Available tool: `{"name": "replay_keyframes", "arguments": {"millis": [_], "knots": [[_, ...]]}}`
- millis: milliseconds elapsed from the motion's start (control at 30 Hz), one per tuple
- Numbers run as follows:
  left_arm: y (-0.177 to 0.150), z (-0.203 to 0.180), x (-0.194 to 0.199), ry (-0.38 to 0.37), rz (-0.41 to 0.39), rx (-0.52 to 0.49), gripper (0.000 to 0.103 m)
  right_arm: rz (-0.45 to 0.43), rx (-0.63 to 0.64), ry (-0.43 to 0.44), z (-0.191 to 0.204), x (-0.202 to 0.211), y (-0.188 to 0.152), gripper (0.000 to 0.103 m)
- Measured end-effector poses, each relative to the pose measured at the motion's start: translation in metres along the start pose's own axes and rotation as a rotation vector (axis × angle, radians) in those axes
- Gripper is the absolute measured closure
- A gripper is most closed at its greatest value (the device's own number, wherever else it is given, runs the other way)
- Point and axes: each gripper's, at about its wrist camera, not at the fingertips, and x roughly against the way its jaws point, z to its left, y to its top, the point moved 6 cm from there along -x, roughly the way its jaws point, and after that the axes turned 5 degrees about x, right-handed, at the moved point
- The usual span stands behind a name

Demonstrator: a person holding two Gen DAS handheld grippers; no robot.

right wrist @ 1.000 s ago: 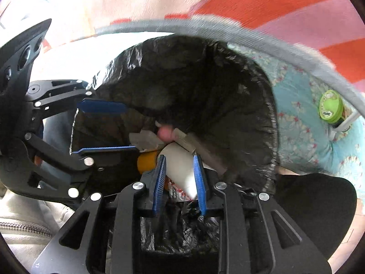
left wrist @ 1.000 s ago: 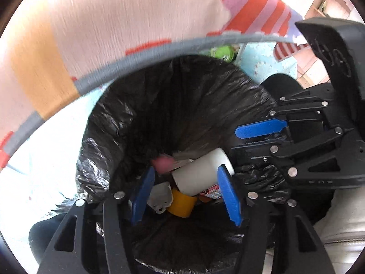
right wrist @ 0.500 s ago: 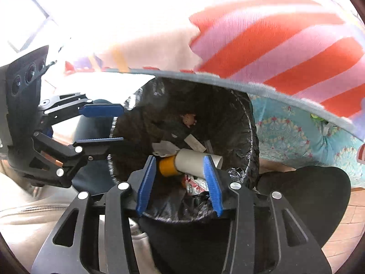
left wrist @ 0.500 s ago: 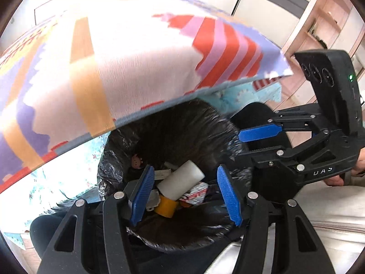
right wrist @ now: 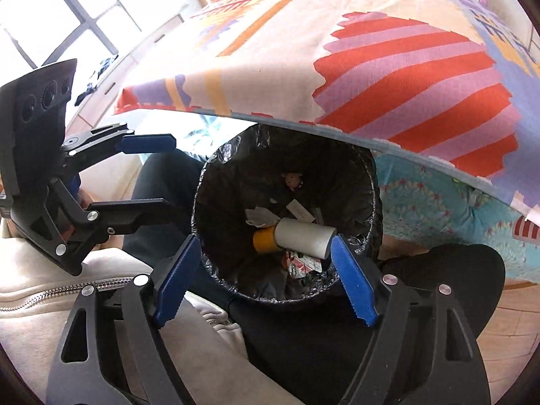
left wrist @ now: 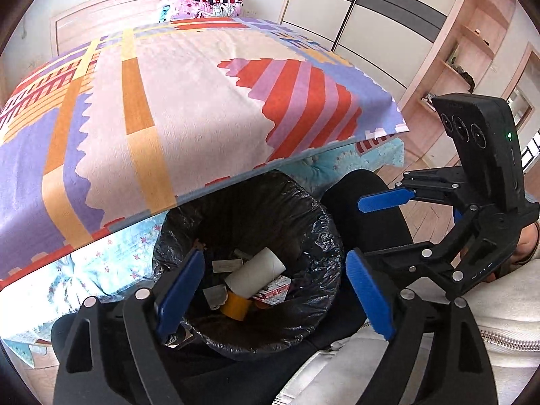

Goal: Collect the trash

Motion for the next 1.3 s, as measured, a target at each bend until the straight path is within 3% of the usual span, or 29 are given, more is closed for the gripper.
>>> {"name": "replay_keyframes", "arguments": {"millis": [1300], "knots": [[-0.0067,-0.0040,0.0003,-0.016,0.022,0.008,0.020,0.029,0.021,-0.004,0.0079,0.0011,-0.0033,0.023]]}}
